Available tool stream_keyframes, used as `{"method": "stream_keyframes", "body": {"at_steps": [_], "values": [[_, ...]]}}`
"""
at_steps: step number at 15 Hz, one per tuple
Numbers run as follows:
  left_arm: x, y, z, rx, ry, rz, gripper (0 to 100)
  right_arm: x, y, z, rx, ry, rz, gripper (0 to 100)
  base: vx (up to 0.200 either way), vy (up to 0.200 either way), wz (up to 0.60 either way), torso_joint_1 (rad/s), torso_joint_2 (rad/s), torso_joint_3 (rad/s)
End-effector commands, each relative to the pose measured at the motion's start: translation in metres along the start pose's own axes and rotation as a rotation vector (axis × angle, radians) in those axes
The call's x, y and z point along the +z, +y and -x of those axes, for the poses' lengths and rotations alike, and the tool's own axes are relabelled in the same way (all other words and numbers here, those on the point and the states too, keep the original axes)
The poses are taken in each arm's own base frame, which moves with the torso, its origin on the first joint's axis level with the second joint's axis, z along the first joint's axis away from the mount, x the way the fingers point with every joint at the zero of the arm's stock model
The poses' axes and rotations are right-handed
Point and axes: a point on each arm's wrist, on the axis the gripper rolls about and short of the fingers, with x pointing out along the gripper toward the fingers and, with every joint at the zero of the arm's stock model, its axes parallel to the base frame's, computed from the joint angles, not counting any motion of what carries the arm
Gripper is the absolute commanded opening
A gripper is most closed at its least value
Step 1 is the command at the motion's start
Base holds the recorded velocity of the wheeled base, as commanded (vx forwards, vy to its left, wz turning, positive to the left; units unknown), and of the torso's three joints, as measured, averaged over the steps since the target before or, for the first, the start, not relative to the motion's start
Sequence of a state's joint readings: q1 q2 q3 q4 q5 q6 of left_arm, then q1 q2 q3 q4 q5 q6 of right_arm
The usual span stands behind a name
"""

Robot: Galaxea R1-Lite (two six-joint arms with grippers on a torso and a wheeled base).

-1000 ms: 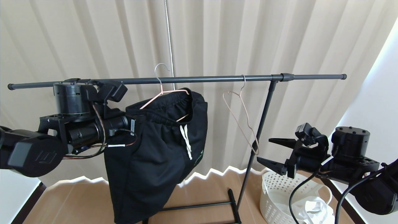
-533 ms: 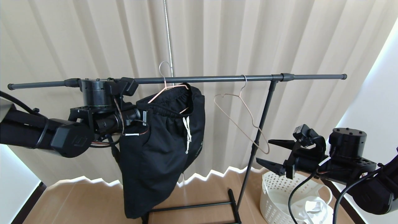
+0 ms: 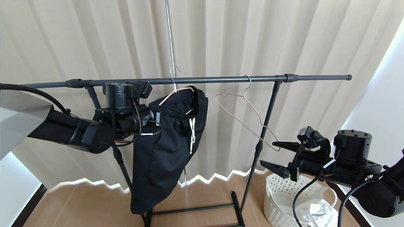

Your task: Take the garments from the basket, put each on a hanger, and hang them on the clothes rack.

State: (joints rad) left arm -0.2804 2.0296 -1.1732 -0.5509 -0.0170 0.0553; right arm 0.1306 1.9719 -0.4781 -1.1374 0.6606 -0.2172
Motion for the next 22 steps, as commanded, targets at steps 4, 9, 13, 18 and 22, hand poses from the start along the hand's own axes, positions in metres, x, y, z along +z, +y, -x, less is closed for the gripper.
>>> {"method": "stream_keyframes", "body": {"at_steps": [4, 9, 13, 18, 22], "values": [[-0.009, -0.002, -0.009, -0.003, 0.026, 0.003, 0, -0.001, 0.000, -0.001, 0.002, 0.003, -0.002, 100, 0.000, 0.000, 0.00, 0.000, 0.00, 0.000], [-0.014, -0.001, -0.009, -0.002, 0.040, 0.015, 0, -0.001, 0.000, 0.000, 0.003, 0.004, -0.003, 100, 0.000, 0.000, 0.00, 0.000, 0.00, 0.000], [-0.016, -0.001, -0.008, -0.002, 0.046, 0.017, 0, -0.002, 0.000, -0.001, 0.003, 0.004, -0.003, 100, 0.000, 0.000, 0.00, 0.000, 0.00, 0.000], [-0.014, -0.001, -0.002, -0.002, 0.044, 0.020, 100, 0.001, 0.000, 0.000, 0.002, -0.004, 0.003, 100, 0.000, 0.000, 0.00, 0.000, 0.00, 0.000], [0.011, -0.001, 0.042, -0.005, -0.024, 0.019, 100, 0.027, 0.012, 0.011, -0.010, -0.070, 0.021, 100, 0.000, 0.000, 0.00, 0.000, 0.00, 0.000]]}}
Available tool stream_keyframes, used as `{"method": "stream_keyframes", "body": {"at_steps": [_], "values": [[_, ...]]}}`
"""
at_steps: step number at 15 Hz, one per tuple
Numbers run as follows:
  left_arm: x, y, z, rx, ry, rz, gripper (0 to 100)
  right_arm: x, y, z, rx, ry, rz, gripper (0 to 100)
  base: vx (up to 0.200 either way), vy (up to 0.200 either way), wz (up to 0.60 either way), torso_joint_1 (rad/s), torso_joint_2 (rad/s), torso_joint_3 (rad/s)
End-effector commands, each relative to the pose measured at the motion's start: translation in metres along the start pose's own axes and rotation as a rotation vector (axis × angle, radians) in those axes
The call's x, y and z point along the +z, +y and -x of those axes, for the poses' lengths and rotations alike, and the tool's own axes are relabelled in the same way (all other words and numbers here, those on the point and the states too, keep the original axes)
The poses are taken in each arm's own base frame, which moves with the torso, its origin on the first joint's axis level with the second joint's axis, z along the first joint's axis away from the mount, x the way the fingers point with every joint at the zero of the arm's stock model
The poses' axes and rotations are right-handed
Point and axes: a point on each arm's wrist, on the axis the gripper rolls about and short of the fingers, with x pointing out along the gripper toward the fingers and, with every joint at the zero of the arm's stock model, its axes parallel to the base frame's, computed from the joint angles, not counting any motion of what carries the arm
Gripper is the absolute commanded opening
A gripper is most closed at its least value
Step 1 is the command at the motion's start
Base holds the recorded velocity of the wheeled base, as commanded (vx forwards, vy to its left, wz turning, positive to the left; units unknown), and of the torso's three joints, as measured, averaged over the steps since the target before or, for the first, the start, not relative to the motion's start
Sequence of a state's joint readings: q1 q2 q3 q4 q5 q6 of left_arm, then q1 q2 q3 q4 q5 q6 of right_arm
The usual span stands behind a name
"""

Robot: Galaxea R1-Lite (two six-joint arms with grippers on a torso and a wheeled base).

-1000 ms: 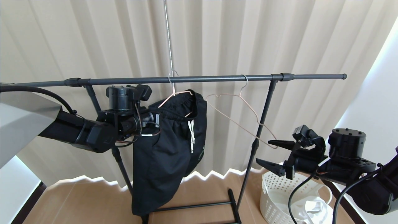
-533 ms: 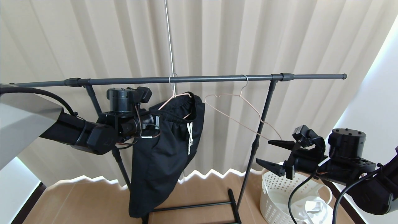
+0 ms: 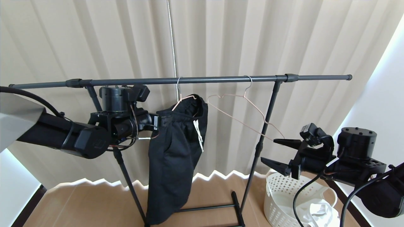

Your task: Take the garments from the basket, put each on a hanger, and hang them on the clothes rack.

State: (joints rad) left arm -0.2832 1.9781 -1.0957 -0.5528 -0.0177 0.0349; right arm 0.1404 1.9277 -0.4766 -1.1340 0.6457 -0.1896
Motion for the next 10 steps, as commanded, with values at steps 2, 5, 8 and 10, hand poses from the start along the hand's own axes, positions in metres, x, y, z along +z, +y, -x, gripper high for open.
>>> {"method": "stream_keyframes", "body": {"at_steps": [2, 5, 8, 10], "values": [[0.019, 0.000, 0.044, -0.002, -0.061, -0.003, 100, 0.024, 0.012, 0.008, -0.019, -0.063, -0.015, 100, 0.000, 0.000, 0.00, 0.000, 0.00, 0.000], [0.017, -0.002, 0.094, -0.017, -0.080, -0.010, 100, 0.039, 0.026, 0.006, -0.098, -0.094, -0.020, 100, 0.000, 0.000, 0.00, 0.000, 0.00, 0.000], [0.008, -0.003, 0.145, -0.051, -0.109, -0.013, 100, 0.056, 0.048, 0.011, -0.171, -0.125, 0.008, 100, 0.000, 0.000, 0.00, 0.000, 0.00, 0.000], [-0.006, -0.003, 0.180, -0.053, -0.125, -0.014, 100, 0.064, 0.064, 0.019, -0.264, -0.128, 0.012, 100, 0.000, 0.000, 0.00, 0.000, 0.00, 0.000]]}}
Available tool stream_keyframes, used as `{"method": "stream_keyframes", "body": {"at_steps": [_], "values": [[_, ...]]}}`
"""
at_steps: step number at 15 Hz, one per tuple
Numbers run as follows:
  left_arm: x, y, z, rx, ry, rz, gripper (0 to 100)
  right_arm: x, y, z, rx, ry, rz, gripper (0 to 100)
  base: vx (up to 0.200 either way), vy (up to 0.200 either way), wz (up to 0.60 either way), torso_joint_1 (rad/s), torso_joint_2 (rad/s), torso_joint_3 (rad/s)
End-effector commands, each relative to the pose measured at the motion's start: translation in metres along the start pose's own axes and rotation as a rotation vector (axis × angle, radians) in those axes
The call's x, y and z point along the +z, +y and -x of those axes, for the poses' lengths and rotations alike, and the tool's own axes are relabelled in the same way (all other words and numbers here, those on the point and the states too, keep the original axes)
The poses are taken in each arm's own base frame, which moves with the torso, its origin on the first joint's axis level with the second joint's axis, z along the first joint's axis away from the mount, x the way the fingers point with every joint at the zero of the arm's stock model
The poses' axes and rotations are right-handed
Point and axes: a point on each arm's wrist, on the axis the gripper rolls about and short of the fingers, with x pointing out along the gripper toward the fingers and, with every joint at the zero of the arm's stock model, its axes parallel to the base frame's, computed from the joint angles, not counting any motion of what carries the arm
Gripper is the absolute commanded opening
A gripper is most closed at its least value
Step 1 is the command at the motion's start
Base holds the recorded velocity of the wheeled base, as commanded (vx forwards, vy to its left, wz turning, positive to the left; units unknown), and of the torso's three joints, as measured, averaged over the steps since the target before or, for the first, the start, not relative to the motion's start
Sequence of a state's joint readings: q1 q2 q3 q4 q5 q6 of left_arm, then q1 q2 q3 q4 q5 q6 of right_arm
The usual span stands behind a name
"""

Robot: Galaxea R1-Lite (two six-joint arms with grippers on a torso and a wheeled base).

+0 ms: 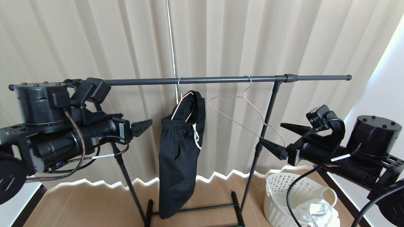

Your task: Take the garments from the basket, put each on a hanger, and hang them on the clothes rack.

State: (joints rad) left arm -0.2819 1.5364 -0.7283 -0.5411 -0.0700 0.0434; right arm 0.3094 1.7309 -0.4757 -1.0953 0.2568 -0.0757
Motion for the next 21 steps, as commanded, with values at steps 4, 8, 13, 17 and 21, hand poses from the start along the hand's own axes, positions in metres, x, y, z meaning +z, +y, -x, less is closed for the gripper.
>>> {"method": "stream_keyframes", "body": {"at_steps": [4, 8, 13, 17, 21], "values": [[-0.049, -0.001, 0.120, 0.010, -0.078, -0.007, 100, -0.008, 0.044, 0.093, 0.005, 0.072, 0.009, 100, 0.000, 0.000, 0.00, 0.000, 0.00, 0.000], [-0.101, -0.006, 0.160, 0.048, -0.062, -0.004, 100, -0.043, 0.062, 0.162, -0.020, 0.131, -0.023, 100, 0.000, 0.000, 0.00, 0.000, 0.00, 0.000], [-0.138, -0.014, 0.183, 0.054, -0.023, 0.013, 100, -0.083, 0.067, 0.234, -0.014, 0.215, -0.042, 100, 0.000, 0.000, 0.00, 0.000, 0.00, 0.000], [-0.153, -0.018, 0.198, 0.068, -0.005, 0.019, 100, -0.095, 0.068, 0.251, -0.146, 0.170, -0.054, 100, 0.000, 0.000, 0.00, 0.000, 0.00, 0.000], [-0.155, -0.017, 0.206, 0.163, -0.053, 0.030, 100, -0.097, 0.071, 0.260, -0.356, 0.059, -0.080, 100, 0.000, 0.000, 0.00, 0.000, 0.00, 0.000]]}}
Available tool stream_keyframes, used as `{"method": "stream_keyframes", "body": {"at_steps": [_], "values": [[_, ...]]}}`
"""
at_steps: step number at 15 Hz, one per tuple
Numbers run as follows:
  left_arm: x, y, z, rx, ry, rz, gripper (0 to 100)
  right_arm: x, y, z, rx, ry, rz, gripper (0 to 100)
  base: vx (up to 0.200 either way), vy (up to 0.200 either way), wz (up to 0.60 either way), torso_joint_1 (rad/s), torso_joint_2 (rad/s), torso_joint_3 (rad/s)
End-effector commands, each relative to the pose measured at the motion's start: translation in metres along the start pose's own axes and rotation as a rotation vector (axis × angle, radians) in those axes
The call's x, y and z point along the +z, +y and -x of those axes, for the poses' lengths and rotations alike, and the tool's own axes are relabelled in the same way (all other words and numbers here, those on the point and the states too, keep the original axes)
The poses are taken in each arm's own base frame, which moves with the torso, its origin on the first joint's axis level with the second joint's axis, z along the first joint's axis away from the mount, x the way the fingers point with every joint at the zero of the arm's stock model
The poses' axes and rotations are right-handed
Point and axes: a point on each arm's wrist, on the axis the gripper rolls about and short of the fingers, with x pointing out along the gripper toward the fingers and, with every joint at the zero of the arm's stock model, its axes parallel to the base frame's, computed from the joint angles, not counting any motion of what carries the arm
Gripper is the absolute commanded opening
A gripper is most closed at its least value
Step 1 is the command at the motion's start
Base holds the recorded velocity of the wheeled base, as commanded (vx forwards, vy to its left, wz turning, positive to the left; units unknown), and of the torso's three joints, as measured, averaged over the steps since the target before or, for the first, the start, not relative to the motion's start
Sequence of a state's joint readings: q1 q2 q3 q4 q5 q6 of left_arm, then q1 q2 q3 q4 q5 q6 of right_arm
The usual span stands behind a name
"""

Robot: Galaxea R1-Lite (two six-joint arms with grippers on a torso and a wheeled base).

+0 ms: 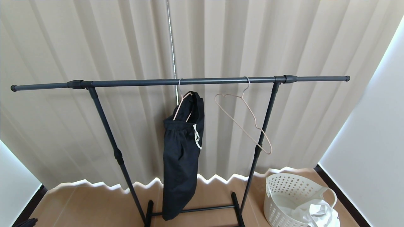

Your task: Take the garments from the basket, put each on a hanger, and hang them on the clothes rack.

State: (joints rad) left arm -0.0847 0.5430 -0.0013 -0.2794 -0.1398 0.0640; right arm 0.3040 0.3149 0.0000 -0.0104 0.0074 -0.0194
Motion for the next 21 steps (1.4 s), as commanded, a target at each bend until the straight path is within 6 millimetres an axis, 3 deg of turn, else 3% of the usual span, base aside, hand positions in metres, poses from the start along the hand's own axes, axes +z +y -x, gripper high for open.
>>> {"method": "stream_keyframes", "body": {"at_steps": [1, 7, 13, 21], "values": [[-0.007, -0.001, 0.011, 0.066, -0.039, 0.011, 100, -0.003, 0.001, 0.008, -0.146, -0.101, -0.034, 100, 0.000, 0.000, 0.00, 0.000, 0.00, 0.000], [-0.034, -0.008, 0.042, 0.164, -0.258, -0.058, 100, -0.004, 0.002, 0.011, -0.221, -0.150, -0.055, 100, 0.000, 0.000, 0.00, 0.000, 0.00, 0.000], [-0.037, -0.009, 0.045, 0.166, -0.284, -0.018, 100, -0.009, 0.007, 0.021, -0.275, -0.312, -0.052, 100, 0.000, 0.000, 0.00, 0.000, 0.00, 0.000], [-0.036, -0.009, 0.045, 0.179, -0.287, -0.007, 100, -0.009, 0.007, 0.021, -0.278, -0.311, -0.056, 100, 0.000, 0.000, 0.00, -0.013, 0.03, 0.017]]}}
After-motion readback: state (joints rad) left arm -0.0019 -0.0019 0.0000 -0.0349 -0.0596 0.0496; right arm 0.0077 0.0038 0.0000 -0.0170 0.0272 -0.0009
